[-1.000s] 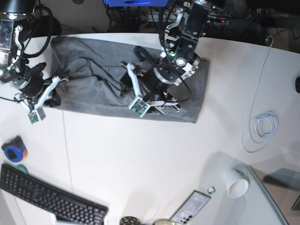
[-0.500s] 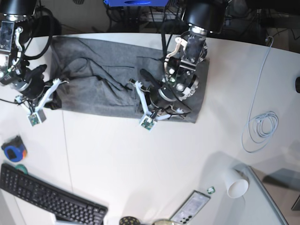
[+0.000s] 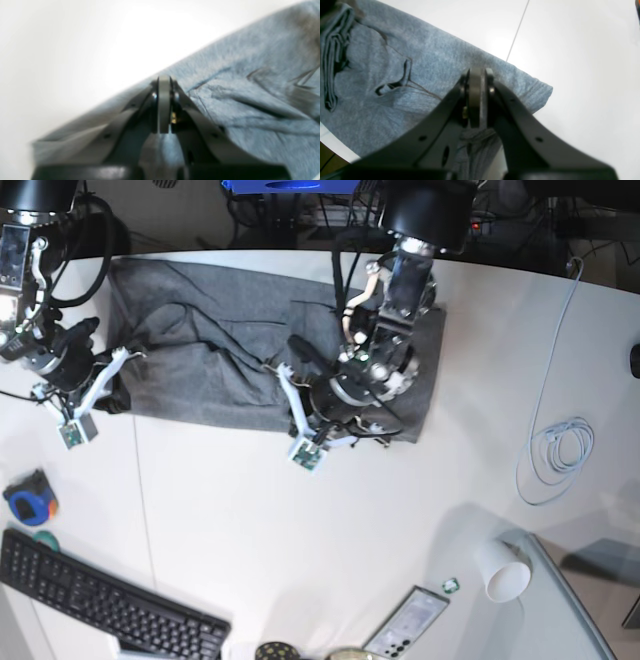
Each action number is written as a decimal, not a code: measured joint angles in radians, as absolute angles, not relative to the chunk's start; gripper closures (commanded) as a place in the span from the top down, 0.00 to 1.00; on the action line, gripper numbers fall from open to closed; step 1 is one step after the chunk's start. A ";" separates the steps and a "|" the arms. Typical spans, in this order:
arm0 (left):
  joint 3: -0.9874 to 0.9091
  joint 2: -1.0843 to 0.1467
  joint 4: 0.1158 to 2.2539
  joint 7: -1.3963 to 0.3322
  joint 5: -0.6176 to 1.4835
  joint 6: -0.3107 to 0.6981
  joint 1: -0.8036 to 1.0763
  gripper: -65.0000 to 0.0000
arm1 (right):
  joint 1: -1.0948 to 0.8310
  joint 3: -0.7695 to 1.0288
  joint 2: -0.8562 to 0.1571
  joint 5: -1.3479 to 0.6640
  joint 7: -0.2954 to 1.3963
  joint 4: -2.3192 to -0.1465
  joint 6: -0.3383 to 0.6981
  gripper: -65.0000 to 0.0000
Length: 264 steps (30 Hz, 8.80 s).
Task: Layout the t-shirt on the table in an organized manner, then fold the t-shirt properly
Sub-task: 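Grasp the strip end with the left gripper and fold it toward the right gripper, then open the left gripper and grasp the folded end of the strip, then fold both strip ends toward each other with both grippers, then press and flatten the folded bundle with the right gripper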
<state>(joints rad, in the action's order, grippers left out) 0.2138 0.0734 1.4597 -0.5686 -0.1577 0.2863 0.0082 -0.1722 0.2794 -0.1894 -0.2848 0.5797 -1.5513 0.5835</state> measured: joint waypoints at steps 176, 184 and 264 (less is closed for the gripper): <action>0.228 -0.181 1.311 -0.412 0.139 0.268 0.042 0.00 | -0.048 -0.067 -0.049 -0.747 0.872 -1.433 0.355 0.02; 0.237 -0.175 1.235 -0.383 0.147 0.269 0.039 0.00 | -0.045 -0.077 -0.027 -0.741 0.875 -1.434 0.354 0.02; -0.492 -0.291 1.745 -0.606 0.140 0.285 0.430 0.00 | 0.214 -0.827 -0.011 -0.631 0.696 -1.413 -0.125 0.56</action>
